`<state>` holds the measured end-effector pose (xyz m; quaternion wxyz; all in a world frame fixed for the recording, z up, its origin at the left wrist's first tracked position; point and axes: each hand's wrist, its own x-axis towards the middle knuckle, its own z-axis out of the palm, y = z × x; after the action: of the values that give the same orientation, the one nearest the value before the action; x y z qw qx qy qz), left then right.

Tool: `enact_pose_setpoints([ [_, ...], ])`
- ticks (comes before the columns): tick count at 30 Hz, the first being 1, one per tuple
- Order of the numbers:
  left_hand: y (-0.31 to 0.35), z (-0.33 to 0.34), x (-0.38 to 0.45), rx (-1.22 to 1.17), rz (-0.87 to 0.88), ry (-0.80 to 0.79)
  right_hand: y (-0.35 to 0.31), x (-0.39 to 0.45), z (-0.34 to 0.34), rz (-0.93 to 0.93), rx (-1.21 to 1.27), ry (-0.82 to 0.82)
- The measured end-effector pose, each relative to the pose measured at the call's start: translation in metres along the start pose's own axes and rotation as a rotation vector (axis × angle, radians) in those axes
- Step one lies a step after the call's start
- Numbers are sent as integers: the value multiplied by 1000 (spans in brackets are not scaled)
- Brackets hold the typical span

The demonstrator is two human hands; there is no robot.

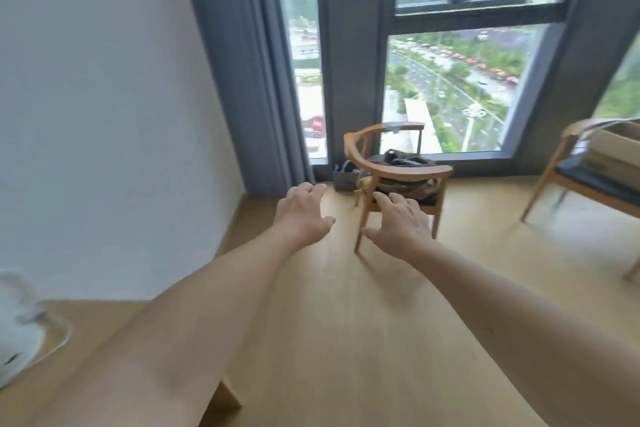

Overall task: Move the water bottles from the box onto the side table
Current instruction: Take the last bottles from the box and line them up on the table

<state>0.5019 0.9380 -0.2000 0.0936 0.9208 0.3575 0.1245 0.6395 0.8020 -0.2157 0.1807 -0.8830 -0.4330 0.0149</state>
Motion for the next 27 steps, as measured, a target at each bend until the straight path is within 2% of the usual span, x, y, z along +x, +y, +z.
enact_pose_setpoints([
  [5,114,49,77,-117,130,-2,105,37,-30,135,-26,30],
  [14,265,136,216,-180,394,-172,270,106,-50,451,-69,92],
  [27,493,243,485,-215,762,-262,480,286,-115,832,-106,198],
])
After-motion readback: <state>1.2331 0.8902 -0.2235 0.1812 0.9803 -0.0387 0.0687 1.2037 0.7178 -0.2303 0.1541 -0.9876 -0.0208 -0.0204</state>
